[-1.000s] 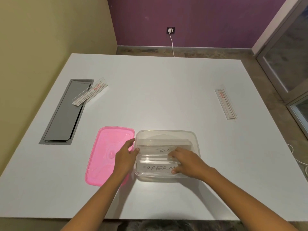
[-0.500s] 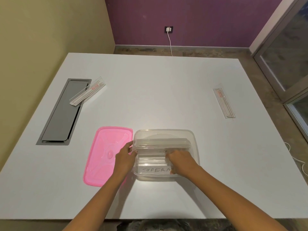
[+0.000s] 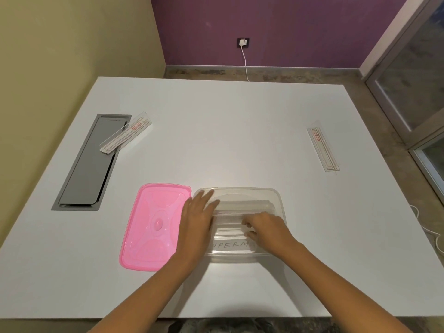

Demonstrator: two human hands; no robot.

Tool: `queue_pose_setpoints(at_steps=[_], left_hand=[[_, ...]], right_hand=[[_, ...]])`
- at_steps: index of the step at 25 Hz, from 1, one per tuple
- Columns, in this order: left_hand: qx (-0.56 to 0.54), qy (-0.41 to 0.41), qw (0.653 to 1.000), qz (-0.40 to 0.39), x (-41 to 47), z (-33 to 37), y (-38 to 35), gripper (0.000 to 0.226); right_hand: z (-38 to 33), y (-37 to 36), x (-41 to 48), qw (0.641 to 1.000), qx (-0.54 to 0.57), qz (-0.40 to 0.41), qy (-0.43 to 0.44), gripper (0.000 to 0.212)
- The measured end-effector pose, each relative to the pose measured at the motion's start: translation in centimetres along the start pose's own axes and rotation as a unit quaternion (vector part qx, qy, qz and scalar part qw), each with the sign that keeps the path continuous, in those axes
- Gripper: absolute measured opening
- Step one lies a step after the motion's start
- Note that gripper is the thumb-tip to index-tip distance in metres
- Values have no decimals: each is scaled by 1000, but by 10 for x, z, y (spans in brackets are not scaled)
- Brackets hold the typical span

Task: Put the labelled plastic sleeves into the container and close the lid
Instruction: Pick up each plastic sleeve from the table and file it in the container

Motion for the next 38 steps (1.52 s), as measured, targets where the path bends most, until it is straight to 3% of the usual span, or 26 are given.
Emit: queue_pose_setpoints(at_steps=[2, 7, 17, 19, 23, 26, 34, 38], left_hand=[[16, -35, 999, -37, 9, 12, -6, 41], [-9, -9, 994, -107, 23, 16, -18, 45], [-27, -7, 994, -105, 28, 13, -21, 38], [-32, 0, 993, -110, 28, 12, -23, 38], [-32, 15, 993, -111, 29, 10, -26, 39], [-28, 20, 993, -117, 29, 9, -29, 40], [-26, 27, 989, -143, 32, 4, -30, 40], [-30, 14, 988, -148, 32, 7, -26, 40]], right_hand=[[8, 18, -5, 994, 52, 92, -31, 11], [48, 50, -13, 953, 121, 251, -119, 6], [169, 78, 27, 870, 173, 385, -255, 19], [195, 84, 46, 867, 156, 377, -287, 32], [244, 88, 74, 881, 69, 285, -371, 57], [272, 89, 79, 861, 82, 268, -424, 53], [295, 90, 85, 851, 103, 243, -454, 41], [291, 83, 73, 819, 164, 275, -476, 41]])
Point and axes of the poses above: each hand's wrist, its own x-axis towards the middle knuckle, its own y-axis out of the back of the hand, z = x × y, the point moved 4 cm from there along x, towards the middle knuckle, and after that the axes turned 5 degrees about y, right-handed, at the moved point
